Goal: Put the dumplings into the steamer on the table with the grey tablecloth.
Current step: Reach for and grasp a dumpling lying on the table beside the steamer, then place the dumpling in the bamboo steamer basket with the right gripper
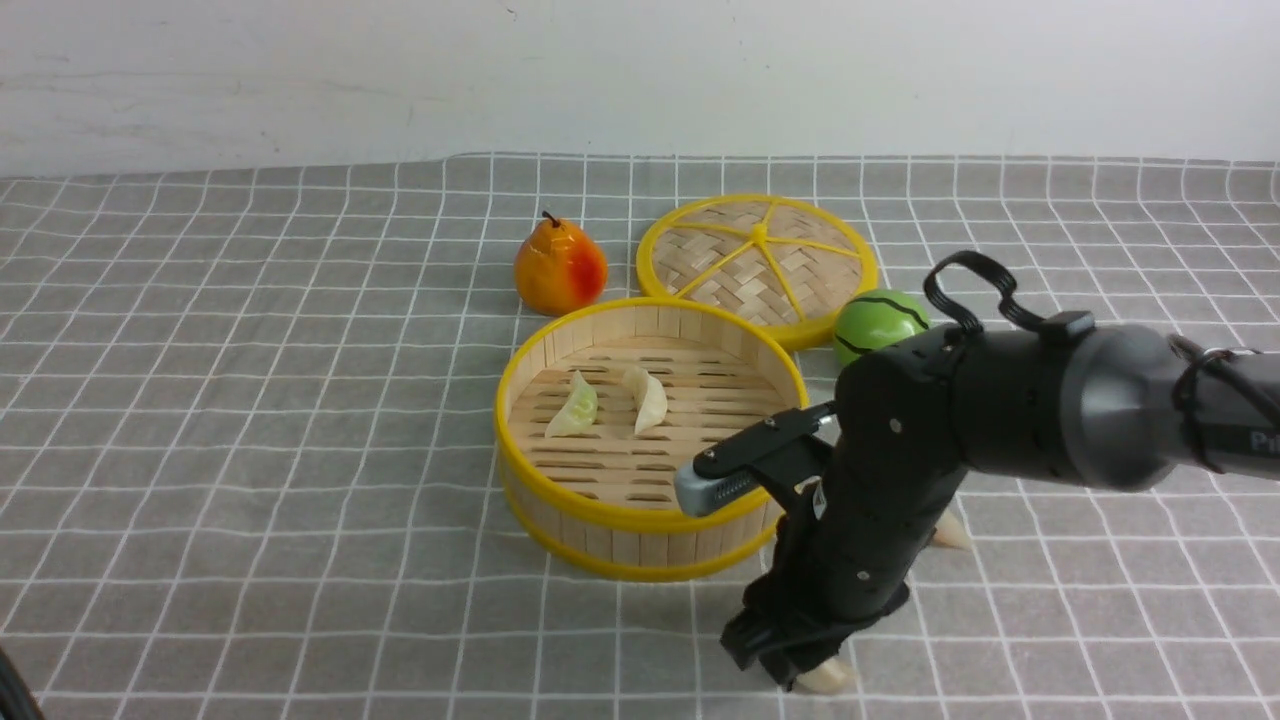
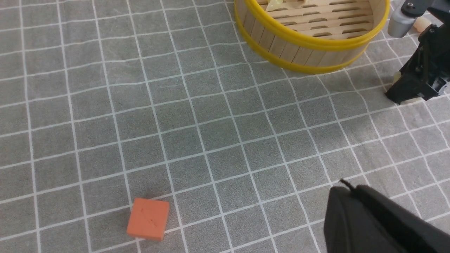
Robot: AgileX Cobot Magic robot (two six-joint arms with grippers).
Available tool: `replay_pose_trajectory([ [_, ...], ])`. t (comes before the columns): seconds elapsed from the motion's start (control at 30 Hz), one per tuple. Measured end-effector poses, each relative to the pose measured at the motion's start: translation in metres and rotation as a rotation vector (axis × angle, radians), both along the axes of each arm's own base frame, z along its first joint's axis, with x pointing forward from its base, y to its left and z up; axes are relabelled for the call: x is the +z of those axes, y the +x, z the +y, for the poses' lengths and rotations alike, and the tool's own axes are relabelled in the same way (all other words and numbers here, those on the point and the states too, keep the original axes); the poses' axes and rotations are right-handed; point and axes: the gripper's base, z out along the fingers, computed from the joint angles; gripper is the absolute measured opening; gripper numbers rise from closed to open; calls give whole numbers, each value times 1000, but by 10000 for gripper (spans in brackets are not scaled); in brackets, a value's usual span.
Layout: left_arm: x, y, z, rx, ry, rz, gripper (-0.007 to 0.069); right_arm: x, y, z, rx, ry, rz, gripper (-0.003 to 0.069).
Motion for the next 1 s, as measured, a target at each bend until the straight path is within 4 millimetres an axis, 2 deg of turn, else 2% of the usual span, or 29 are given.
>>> replay_pose_trajectory([
  [0.1,0,0,0,0,0,0,-3,-1,0,1,-2,4,5,257],
  [0.27,0,0,0,0,0,-1,1,2,0,1,7,1,13,254],
  [0.33,0,0,0,0,0,-1,3,10,-2,0,20,-5,30,250],
  [0.47,0,0,0,0,0,0,4,51,2,4,36,37,-28,250],
  [0.5,0,0,0,0,0,0,6,82,8,8,41,82,-97,250],
  [0.57,0,0,0,0,0,0,6,104,16,13,43,123,-160,250],
  [0.63,0,0,0,0,0,0,6,123,27,21,42,166,-215,250],
  [0.67,0,0,0,0,0,0,6,124,28,22,41,171,-218,249],
  [0.7,0,0,0,0,0,0,6,128,40,30,39,195,-242,249],
  [0.83,0,0,0,2,5,-2,6,111,64,47,36,201,-237,249],
  [0.97,0,0,0,2,5,-2,6,75,86,62,34,180,-196,249],
  [1.0,0,0,0,2,6,-3,6,72,88,63,33,180,-192,249],
])
